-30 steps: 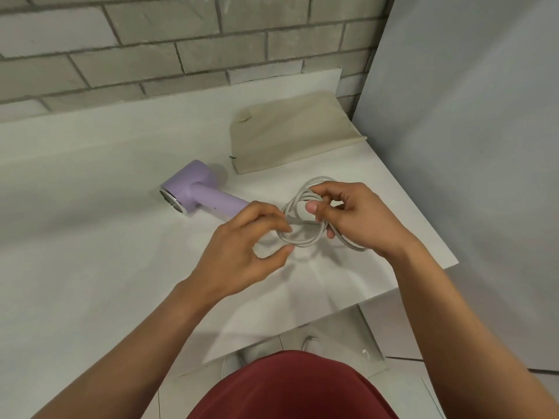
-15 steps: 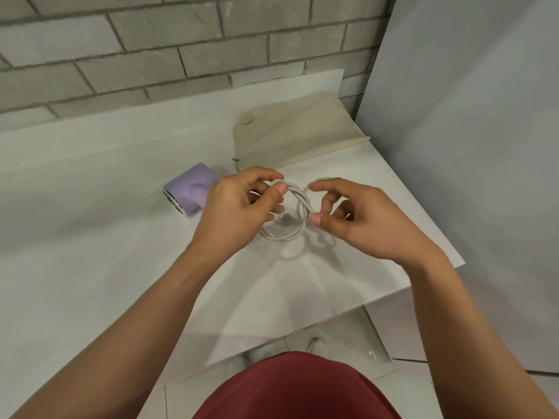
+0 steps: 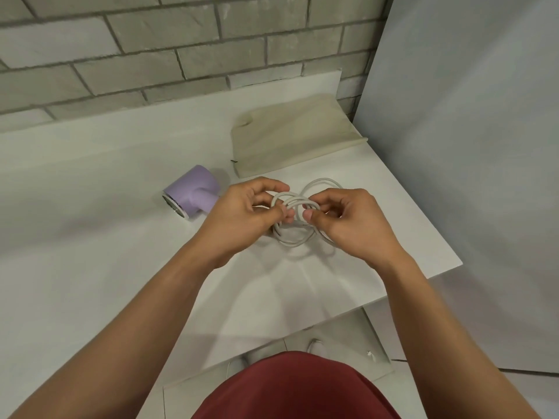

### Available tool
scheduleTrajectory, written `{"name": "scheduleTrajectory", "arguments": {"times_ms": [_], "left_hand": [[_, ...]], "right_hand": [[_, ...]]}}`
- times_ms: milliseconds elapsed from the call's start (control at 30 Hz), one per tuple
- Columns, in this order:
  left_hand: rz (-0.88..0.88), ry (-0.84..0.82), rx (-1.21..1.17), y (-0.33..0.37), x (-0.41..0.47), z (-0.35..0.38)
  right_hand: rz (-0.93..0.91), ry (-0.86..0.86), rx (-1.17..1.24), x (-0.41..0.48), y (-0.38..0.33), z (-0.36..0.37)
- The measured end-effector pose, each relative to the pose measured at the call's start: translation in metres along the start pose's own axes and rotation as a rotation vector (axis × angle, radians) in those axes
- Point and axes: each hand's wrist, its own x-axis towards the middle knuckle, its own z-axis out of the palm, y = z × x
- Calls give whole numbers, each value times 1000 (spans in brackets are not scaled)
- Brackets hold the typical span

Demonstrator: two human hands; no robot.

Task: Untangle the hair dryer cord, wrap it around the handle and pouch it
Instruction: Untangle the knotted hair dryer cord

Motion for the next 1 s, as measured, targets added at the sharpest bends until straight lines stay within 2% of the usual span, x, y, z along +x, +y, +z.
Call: {"name": "scheduleTrajectory", "arguments": {"times_ms": [100,200,300,367,500,600,667,733,900,1000], "left_hand": [[-92,-57,41,8,6,-4],[-109,-107,211,14,15,-9],[-21,-79,324,15,21,-11],[20,-15,246,12,22,-8],[50,199,-138,4,22,7],[121,306,-191,0,20,16],[130,290,-154,0,20,13],[207,213,42,3,21,4],[582,-53,834,30,27,-29],[577,-154,1156,46,31,-35]], "right_hand": [[-69,-13,-124,2,-6,-1],[-116,-26,-168,4,-11,-1],[-35,-46,-18,8,-12,-3],[27,-91,62,8,-12,-5],[62,-136,294,5,-14,-3],[26,-172,368,5,-16,-2],[20,-142,329,7,-16,-5],[24,-106,270,10,-14,-9],[-52,-123,66,14,-14,-13],[-75,-138,66,16,-16,-11]]}}
